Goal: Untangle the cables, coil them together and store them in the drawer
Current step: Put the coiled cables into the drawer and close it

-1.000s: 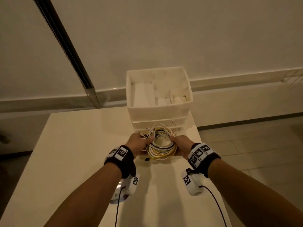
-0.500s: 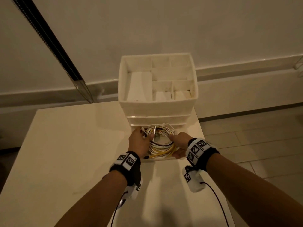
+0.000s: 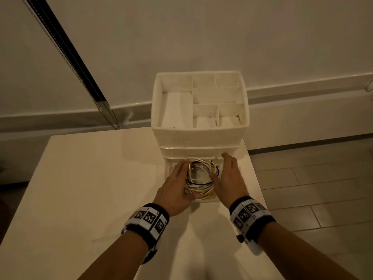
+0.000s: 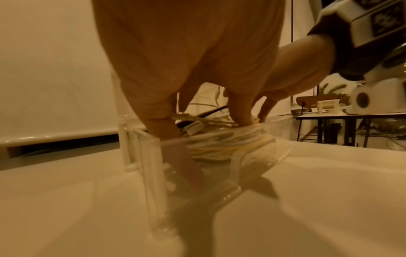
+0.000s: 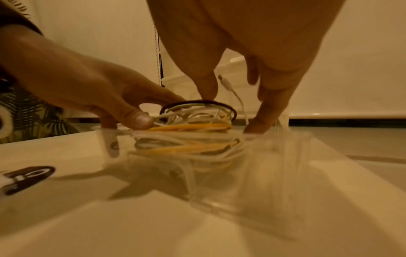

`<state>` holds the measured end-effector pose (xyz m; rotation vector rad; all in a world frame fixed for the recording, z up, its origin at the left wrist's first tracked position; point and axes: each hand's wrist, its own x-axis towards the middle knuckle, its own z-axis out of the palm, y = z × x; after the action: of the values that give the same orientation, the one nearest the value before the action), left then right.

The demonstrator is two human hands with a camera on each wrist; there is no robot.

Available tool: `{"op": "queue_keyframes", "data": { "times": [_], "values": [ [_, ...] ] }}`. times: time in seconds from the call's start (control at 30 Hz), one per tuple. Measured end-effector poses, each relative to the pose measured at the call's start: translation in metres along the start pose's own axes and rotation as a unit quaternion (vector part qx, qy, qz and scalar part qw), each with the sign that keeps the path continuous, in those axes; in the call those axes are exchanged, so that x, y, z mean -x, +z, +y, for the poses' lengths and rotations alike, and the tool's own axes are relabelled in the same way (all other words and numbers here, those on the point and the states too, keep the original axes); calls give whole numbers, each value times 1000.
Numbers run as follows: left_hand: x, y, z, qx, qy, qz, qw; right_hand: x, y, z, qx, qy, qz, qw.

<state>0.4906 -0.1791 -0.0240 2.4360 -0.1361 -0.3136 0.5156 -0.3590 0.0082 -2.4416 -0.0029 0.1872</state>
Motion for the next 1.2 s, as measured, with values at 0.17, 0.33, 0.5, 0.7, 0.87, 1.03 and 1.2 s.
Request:
{"op": "queue_keyframes", "data": {
  "times": [0.17,0.33,0.5,0.7,0.87,1.03,1.2],
  "values": [
    [-8,3,3,-102,-34,-51,993,7,19,16,63,-98,-80,990],
    [-18,8,4,-131,-35,-86,987,16,26,22,160,-88,-128,975],
    [-25,6,9,-103,-57,-88,989,-2,32,18,143,-56,-118,981],
    [-24,2,12,-89,-57,-82,991,9,35,24,-4,-92,-9,996],
    [-27,4,13,-113,-62,-99,987,10,33,24,-63,-57,-30,996],
    [-33,4,15,-107,-91,-119,983,-5,36,22,51,8,-74,996],
    [-34,9,16,-99,-109,-115,982,-26,26,13,66,67,-133,987]
  ]
}}
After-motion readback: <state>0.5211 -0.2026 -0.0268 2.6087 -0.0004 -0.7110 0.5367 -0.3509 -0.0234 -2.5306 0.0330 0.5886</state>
